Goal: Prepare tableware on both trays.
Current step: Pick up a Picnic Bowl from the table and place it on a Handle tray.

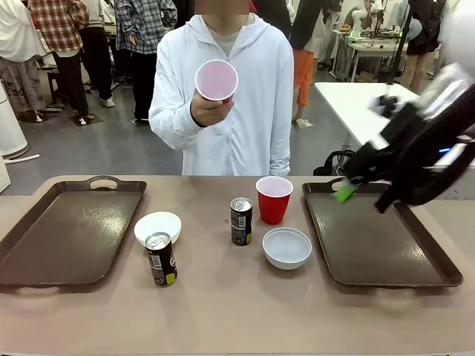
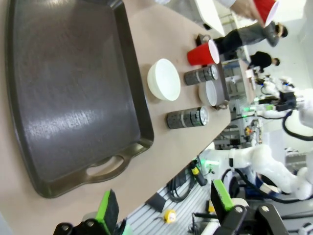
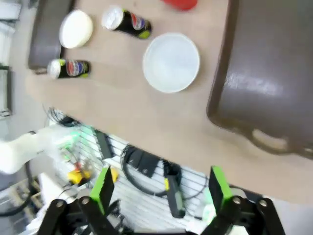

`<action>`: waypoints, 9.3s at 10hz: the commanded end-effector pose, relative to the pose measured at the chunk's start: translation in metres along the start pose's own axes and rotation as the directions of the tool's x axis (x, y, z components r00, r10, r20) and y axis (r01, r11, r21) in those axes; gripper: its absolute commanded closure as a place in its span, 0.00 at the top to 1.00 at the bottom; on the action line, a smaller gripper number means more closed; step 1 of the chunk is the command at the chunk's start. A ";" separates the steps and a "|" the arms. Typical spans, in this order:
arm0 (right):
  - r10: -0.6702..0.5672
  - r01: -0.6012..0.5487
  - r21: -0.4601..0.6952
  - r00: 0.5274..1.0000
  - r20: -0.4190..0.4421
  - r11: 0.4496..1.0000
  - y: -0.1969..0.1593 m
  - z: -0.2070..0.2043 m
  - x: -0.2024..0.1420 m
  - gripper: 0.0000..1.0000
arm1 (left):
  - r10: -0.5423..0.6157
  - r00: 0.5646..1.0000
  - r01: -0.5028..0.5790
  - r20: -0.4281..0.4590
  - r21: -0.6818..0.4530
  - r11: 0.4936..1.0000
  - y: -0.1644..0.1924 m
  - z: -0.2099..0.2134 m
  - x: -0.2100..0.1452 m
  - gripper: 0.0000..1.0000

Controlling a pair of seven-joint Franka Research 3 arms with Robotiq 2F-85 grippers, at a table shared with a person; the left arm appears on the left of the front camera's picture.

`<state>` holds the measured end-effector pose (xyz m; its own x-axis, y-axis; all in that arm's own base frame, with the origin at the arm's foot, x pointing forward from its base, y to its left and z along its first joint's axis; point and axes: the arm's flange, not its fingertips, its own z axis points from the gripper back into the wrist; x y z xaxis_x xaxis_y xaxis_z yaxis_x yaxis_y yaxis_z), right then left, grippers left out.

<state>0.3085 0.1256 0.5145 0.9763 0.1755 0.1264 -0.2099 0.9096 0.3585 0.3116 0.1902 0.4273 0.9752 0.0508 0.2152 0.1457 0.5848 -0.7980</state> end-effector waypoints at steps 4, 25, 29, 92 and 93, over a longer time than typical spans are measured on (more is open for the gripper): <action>-0.030 0.037 -0.202 0.999 0.041 0.979 0.017 -0.064 0.052 1.00 | -0.001 1.000 0.001 0.010 -0.012 1.000 0.000 0.002 0.000 1.00; -0.091 0.080 -0.327 0.996 -0.017 0.942 -0.005 -0.200 0.107 0.42 | -0.001 1.000 0.001 0.010 -0.012 1.000 0.000 0.002 0.000 1.00; -0.084 0.073 -0.324 0.996 -0.022 0.943 -0.006 -0.199 0.107 0.03 | -0.001 1.000 0.001 0.010 -0.012 1.000 0.000 0.002 0.000 1.00; -0.221 0.233 -0.343 0.973 0.074 0.910 -0.146 -0.114 0.045 0.67 | -0.001 1.000 0.001 0.010 -0.012 1.000 0.000 0.002 0.000 1.00; -0.220 0.231 -0.339 0.973 0.073 0.912 -0.145 -0.109 0.044 1.00 | -0.001 1.000 0.001 0.010 -0.012 1.000 0.000 0.002 0.000 1.00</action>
<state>0.4029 0.0450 0.3697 0.9928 -0.0617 0.1027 0.0606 0.9981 0.0136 0.3112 0.1912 0.4271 0.9754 0.0542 0.2135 0.1420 0.5863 -0.7975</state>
